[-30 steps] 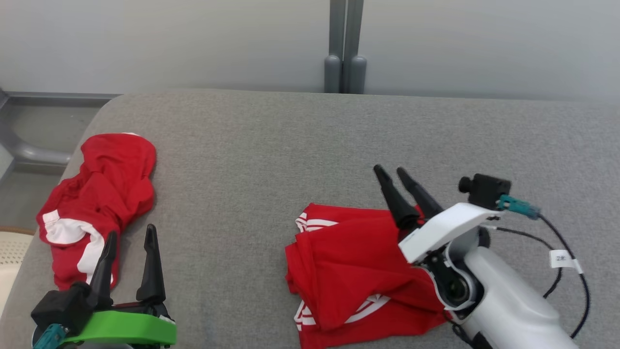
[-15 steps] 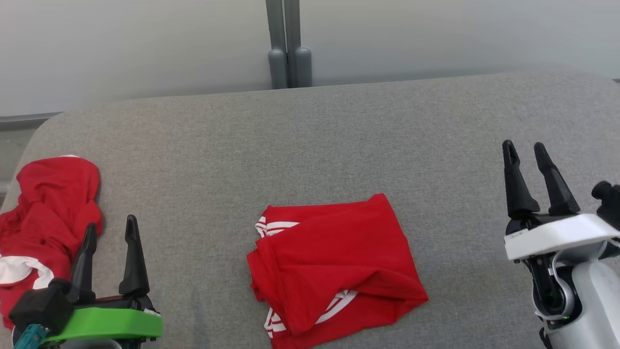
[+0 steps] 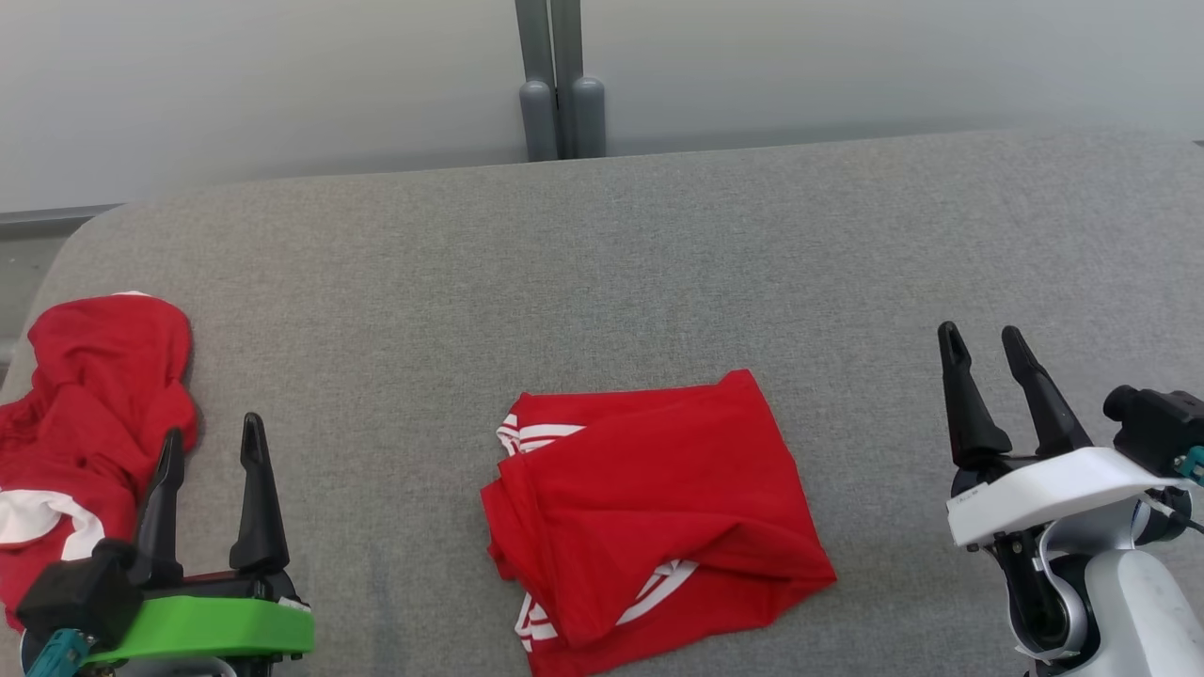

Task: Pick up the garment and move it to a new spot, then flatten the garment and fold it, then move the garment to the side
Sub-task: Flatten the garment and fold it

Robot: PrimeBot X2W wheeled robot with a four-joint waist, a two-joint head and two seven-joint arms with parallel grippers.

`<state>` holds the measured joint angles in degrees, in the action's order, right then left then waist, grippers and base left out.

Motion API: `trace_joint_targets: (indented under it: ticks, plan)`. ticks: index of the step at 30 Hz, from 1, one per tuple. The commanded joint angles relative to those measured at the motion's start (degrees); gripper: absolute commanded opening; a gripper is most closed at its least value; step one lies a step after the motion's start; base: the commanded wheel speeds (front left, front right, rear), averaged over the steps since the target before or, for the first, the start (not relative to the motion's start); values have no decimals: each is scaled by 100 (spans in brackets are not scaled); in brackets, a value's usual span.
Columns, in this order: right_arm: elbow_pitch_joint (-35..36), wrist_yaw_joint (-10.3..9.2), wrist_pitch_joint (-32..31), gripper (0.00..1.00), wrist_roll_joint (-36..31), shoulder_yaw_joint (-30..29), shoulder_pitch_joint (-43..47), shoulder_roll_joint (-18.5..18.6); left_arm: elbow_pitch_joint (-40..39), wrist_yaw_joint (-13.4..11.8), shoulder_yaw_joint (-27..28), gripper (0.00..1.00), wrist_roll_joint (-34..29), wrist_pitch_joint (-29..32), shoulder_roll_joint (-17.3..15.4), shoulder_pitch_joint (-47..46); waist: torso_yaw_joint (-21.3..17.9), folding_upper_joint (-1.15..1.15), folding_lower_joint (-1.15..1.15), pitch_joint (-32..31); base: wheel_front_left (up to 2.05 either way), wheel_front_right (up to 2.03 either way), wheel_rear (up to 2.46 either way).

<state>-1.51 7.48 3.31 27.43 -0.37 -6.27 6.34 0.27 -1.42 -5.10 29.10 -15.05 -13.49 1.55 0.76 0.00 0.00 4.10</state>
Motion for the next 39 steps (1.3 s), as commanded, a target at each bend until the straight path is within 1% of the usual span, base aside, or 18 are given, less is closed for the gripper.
trace_joint_targets:
  ticks: [1,2,3,8,12,14,17,21,24,32,36,39]
  plan:
    - [14,4,-54,75,-109,5,-35,9,8,32,19,100,-24,-14,11,-69,52,0,0,-7,0,0,0]
    - [-10,4,-106,40,-142,20,-73,-2,15,33,18,100,-29,-14,21,-72,72,0,0,-13,0,0,0]
    - [-56,4,-189,0,-188,42,-114,-20,25,37,15,100,-34,-14,32,-72,93,0,0,-24,0,0,0]
    - [-458,3,-666,0,-430,237,-301,-75,90,77,-11,100,-51,-14,93,-73,214,0,0,-101,0,0,0]
    - [-1097,3,-1185,0,-546,396,-445,-166,145,111,-23,100,-57,-14,152,-72,358,0,0,-180,0,0,0]
    - [-1430,4,-1426,0,-488,491,-485,-225,172,126,-25,100,-67,-14,187,-49,460,0,0,-213,0,0,0]
    - [-1715,4,-1586,0,-379,773,-472,-292,201,153,-23,100,-84,-14,234,-13,597,0,0,-214,0,0,0]
    - [-1873,3,-1598,0,-117,1308,-392,-319,234,186,6,100,-103,-15,266,10,735,0,0,-185,0,0,0]
    - [-1911,3,-1647,0,112,1882,-320,-335,255,205,13,100,-111,-15,275,-3,799,0,0,-158,0,0,0]
    - [-1757,3,-1668,0,763,3335,-236,-340,296,226,22,100,-151,-15,261,-54,817,0,0,-114,0,0,0]
    - [-1623,4,-1391,0,1129,3841,-387,-344,274,229,9,100,-162,-15,249,-111,758,0,0,-82,0,0,0]
    - [-1474,4,-1105,0,1419,3973,-533,-346,242,207,48,100,-162,-15,222,-122,672,0,0,-68,0,0,0]
